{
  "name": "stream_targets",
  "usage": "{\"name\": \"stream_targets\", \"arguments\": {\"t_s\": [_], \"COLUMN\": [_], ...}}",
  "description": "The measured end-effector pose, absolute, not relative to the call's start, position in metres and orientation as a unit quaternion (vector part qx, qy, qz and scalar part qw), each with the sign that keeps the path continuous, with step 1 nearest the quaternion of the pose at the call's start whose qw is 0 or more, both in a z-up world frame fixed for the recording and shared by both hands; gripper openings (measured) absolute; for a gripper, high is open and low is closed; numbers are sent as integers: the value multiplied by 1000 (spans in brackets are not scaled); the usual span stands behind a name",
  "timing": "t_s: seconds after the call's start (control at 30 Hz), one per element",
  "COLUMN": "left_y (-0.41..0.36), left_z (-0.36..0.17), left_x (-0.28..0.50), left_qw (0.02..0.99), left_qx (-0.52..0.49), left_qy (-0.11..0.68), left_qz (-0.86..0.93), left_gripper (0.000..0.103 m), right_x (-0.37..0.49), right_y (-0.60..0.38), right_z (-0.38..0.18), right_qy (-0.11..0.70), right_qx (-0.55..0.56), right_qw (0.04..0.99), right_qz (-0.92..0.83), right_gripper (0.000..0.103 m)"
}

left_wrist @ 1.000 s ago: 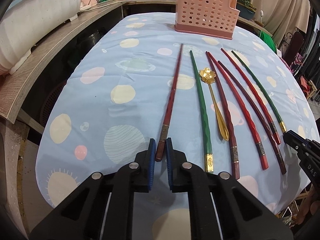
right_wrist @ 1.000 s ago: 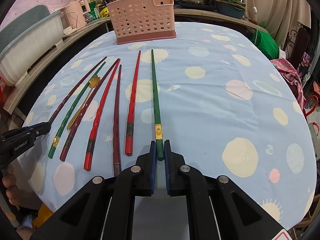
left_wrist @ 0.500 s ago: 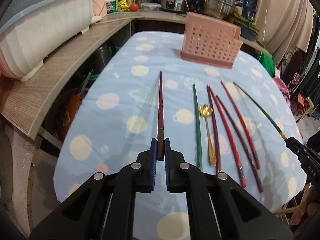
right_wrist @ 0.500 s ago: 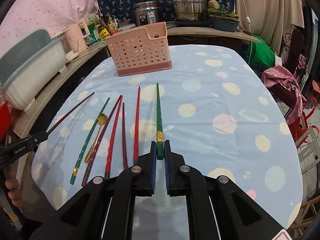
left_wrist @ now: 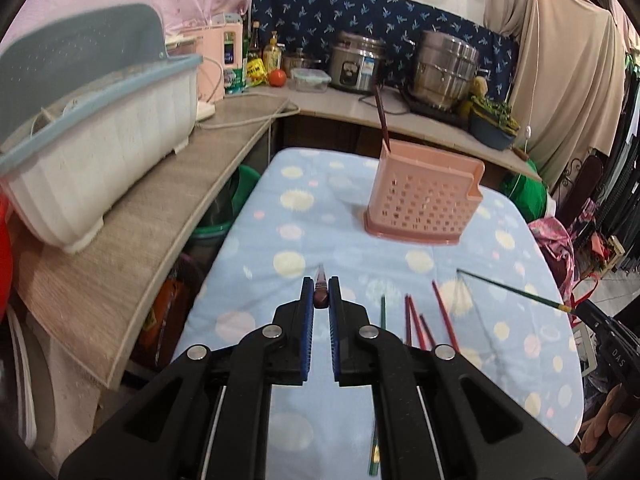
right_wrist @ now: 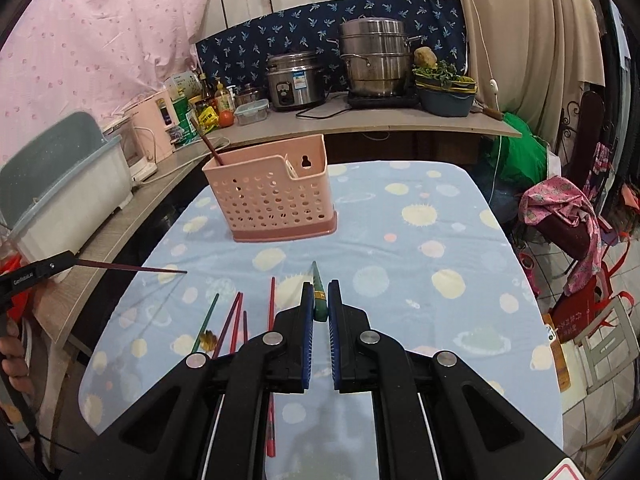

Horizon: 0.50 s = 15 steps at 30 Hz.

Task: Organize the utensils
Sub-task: 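Lift both chopsticks and carry them over the pink holder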

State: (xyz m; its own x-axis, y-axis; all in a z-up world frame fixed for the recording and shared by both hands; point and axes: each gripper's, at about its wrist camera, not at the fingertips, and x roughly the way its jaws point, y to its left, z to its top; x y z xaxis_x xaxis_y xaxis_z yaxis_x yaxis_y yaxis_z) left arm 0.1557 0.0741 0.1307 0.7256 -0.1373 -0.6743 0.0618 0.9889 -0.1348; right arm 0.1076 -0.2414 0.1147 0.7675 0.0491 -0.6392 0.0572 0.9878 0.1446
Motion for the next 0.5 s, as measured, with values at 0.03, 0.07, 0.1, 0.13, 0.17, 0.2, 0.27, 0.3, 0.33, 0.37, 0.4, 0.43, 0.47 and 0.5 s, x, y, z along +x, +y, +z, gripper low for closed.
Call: {"name": "stream_targets", "arguments": {"t_s": [0.03, 0.07, 0.1, 0.13, 0.17, 0.2, 0.27, 0.3, 0.33, 0.37, 0.4, 0.43, 0.47, 0.5], "left_y": [74, 73, 73, 72, 71, 70, 68, 67, 65, 64, 61, 59, 57, 55], "left_z": [137, 143, 148, 153, 160, 165, 177, 186, 192, 197, 205, 212, 220, 225], "left_x": [163, 170, 176, 181, 188, 193, 204, 210, 215, 218, 223, 226, 230, 233], "left_qw": [928, 929, 930, 931, 932, 933, 936, 938, 940, 941, 943, 945, 947, 949], "left_qx": [-52, -53, -53, -54, -55, -56, -58, -58, -58, -58, -56, -55, -54, -53], "left_qy": [364, 361, 359, 356, 353, 350, 340, 333, 328, 323, 317, 311, 304, 298], "left_qz": [-55, -58, -61, -64, -68, -70, -75, -76, -78, -80, -82, -85, -88, -90], "left_gripper": [7, 7, 7, 7, 7, 7, 7, 7, 7, 7, 7, 7, 7, 7], "right_x": [114, 120, 126, 131, 137, 143, 155, 160, 165, 170, 175, 179, 184, 189], "right_y": [-243, -245, -247, -248, -249, -251, -254, -255, -256, -257, -258, -258, -259, -261], "right_z": [119, 124, 128, 133, 138, 144, 153, 158, 163, 168, 174, 179, 184, 191], "right_qy": [340, 339, 337, 335, 331, 327, 321, 318, 314, 311, 306, 302, 297, 292], "right_qx": [80, 81, 83, 85, 87, 90, 92, 93, 93, 92, 91, 91, 91, 93], "right_qw": [937, 937, 938, 939, 940, 941, 942, 944, 945, 946, 947, 949, 950, 952], "right_qz": [-2, -1, 0, 1, 4, 6, 8, 9, 9, 9, 10, 11, 12, 14], "right_gripper": [7, 7, 7, 7, 7, 7, 7, 6, 6, 6, 6, 6, 6, 6]}}
